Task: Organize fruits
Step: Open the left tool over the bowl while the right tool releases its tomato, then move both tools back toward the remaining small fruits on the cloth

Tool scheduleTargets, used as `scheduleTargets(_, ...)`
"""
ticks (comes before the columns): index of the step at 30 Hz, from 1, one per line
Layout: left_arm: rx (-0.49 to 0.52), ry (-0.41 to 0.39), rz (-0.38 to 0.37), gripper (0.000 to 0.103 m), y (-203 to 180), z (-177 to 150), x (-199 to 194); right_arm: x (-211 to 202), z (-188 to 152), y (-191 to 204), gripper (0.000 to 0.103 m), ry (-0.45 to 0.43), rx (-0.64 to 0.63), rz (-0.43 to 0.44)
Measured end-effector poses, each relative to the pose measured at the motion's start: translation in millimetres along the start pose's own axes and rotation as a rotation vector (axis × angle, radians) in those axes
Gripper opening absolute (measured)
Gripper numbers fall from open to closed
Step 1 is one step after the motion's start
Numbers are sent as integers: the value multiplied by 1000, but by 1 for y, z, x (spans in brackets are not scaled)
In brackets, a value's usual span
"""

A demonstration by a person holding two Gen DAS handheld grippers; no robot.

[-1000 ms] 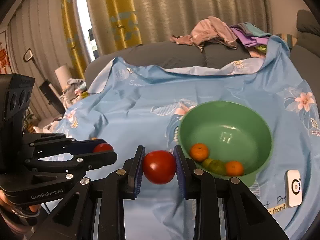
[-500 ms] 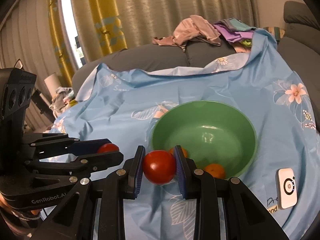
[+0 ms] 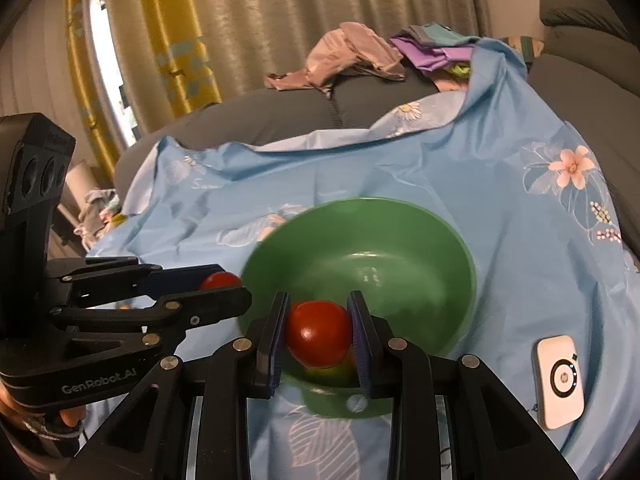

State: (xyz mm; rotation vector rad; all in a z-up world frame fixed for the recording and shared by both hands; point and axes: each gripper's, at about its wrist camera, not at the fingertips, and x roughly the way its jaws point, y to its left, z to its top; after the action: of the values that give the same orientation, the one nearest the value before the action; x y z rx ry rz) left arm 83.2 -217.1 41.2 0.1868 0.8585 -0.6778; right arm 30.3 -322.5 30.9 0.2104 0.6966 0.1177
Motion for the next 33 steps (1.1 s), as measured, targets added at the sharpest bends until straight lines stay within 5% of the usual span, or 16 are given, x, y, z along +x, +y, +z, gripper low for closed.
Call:
scheduleTargets(7,2,47,25,26,3,2,29,17,-2,-14,31,43,13,-48)
scheduleTargets(9,-7,59,35,32,5,2,34,21,-4,-17,31,56,23,-59)
scheduleTargets(11,-16,60,49,52,7,1,34,23,-5,-20,31,69,36,-67)
scheduleTargets(19,-64,28,83,76,17,-4,14,11,-6,-22,39,50,62,-75)
scheduleTargets(33,-244,31,157,79,62,-85,-57,-13,-25,21,40,75,16,1)
